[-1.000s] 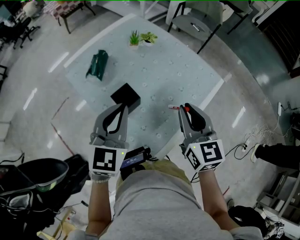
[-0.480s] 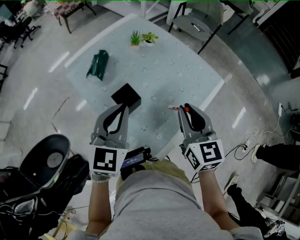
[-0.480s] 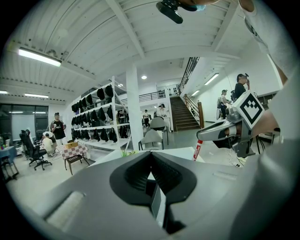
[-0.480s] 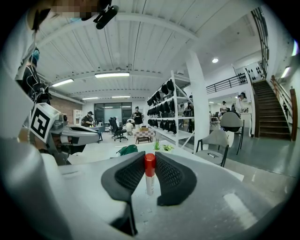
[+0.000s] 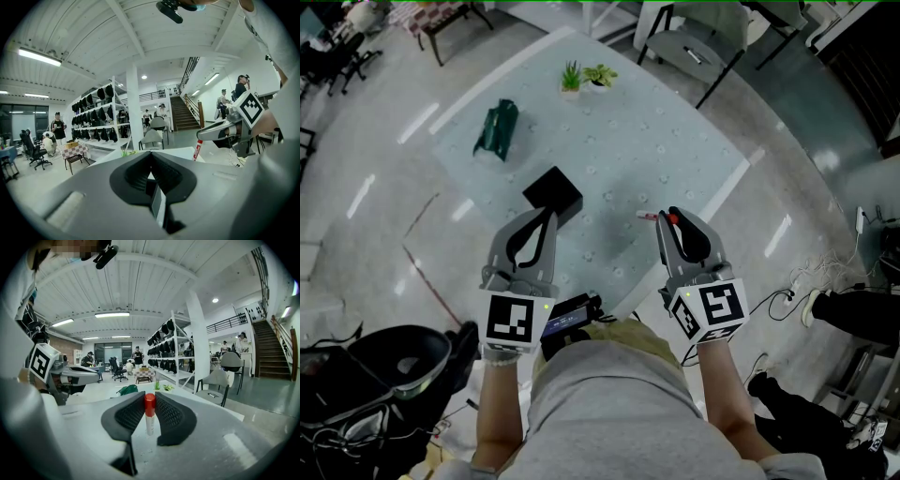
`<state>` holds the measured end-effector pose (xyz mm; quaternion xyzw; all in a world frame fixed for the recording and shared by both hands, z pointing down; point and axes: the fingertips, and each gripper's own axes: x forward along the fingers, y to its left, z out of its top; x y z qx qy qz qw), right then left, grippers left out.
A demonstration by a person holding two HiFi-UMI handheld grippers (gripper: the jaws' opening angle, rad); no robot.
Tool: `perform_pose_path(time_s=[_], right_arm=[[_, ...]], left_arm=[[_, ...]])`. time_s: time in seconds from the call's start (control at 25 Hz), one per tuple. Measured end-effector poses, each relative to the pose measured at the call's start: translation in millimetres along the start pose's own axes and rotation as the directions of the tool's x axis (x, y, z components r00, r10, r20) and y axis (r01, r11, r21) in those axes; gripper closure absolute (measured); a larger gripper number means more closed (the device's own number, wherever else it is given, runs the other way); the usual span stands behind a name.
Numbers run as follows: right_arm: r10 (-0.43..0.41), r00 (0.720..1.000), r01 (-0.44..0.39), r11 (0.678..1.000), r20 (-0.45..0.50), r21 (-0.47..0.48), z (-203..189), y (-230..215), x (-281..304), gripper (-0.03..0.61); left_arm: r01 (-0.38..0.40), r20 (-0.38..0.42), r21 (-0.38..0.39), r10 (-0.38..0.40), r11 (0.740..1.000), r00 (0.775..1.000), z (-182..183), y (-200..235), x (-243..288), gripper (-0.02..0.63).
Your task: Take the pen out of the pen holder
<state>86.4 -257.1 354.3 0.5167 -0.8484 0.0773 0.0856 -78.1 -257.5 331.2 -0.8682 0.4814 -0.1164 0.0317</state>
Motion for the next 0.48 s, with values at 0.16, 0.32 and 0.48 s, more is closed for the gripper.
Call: perform_pose_path(time_s=[0.16,0.32,0.48], right_arm=[[0.0,1.0,0.0,1.0,-0.002,-0.001,-0.2,-0.1,0.0,0.515],[0.0,1.0,0.0,1.0,-0.005,-0.003,-0.5,0.1,0.4,0.515],[0.0,1.0,0.0,1.0,-0.008,-0.005,-0.8,0.2,1.0,0.515]], left_arm=[[0.001,0.0,0.002,-0.001,1.0,1.0,0.3,0.1,0.1,0.614],[0.001,-0.001,0.002,-0.001,1.0,1.0,0.1,0.4,0.2,0.614],[0.0,-0.003,-0.001,0.0,1.0,1.0,0.0,0.8,0.3,0.614]])
